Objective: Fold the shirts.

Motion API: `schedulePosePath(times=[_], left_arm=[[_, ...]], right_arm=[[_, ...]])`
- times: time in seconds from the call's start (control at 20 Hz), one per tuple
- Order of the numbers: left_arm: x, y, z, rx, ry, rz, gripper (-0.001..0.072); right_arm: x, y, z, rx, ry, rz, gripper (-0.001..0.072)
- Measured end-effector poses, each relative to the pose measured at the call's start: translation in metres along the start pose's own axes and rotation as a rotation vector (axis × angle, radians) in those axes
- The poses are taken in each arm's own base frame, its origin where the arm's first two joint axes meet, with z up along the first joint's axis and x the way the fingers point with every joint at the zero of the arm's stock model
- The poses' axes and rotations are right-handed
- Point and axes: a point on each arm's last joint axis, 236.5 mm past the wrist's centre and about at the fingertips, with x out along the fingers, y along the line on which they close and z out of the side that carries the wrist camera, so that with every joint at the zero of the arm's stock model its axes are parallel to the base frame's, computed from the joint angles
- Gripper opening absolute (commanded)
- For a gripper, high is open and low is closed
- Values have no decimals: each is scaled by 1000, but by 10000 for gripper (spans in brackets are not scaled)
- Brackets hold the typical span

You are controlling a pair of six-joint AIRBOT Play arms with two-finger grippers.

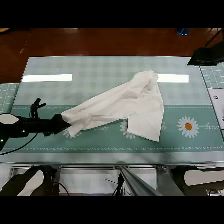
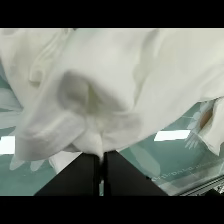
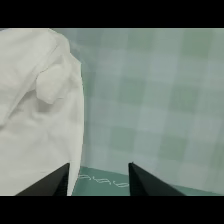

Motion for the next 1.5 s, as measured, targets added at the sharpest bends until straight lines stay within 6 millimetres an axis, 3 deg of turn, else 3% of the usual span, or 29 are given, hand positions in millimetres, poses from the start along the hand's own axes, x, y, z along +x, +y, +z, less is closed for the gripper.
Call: schedulePosePath(times=[0.15,0.3,0.6,0.85,1.3,1.4,1.5], left_arm=[[-1,-3,-4,11,20,-10,23],[-7,-13,-8,54,40,-29,23],[-31,-52,13,159,-30,-100,23],[-46,-73,28,212,-79,-126,23],[-63,-90,55,266,-182,-132,23],[-65,-92,58,276,-191,-132,23],[-67,-93,59,283,-196,-132,23]], right_arm=[[17,-9,-20,37,64,14,486],[46,-11,-59,101,176,90,486],[105,19,-139,214,342,290,491],[139,37,-176,278,376,353,491],[159,59,-170,287,313,390,490],[161,65,-151,299,247,406,490],[159,71,-117,332,137,436,490]])
